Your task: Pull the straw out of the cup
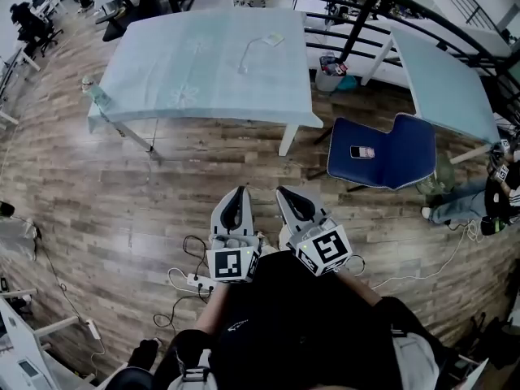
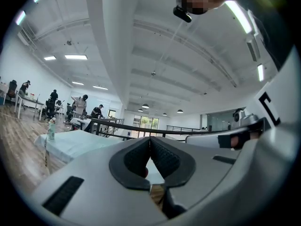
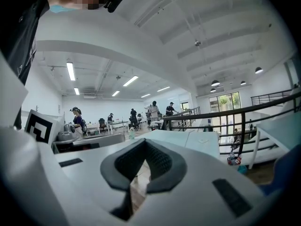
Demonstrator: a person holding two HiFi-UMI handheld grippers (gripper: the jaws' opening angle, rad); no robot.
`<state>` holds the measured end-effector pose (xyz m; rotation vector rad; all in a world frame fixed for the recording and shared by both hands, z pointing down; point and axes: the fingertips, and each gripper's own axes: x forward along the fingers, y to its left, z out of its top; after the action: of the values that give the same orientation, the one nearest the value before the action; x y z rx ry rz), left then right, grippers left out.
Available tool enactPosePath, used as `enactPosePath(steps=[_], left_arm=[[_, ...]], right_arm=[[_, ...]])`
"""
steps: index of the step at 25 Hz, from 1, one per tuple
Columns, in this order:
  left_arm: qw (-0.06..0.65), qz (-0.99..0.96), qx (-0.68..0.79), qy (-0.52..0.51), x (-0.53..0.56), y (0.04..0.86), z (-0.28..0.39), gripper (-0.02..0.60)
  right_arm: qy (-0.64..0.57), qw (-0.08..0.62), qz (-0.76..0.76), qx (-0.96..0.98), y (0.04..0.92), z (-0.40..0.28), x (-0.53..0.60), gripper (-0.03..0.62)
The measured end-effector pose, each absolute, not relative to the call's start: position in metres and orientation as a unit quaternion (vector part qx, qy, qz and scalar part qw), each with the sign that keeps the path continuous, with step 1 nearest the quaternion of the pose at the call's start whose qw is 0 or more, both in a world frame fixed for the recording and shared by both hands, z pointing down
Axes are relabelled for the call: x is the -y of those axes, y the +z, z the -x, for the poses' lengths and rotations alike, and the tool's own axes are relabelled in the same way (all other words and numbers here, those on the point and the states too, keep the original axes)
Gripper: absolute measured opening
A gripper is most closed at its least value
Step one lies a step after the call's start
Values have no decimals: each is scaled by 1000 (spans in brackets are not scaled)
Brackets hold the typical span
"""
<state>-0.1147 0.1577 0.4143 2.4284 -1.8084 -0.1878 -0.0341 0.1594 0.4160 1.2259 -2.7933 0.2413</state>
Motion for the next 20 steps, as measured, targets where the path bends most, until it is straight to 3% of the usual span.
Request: enactPosePath(steps=[20], left_arm=[[68,-778,624,-35,-48,423,165,15]], right_arm=[[102,43,-363,925,429,91,-37,8]])
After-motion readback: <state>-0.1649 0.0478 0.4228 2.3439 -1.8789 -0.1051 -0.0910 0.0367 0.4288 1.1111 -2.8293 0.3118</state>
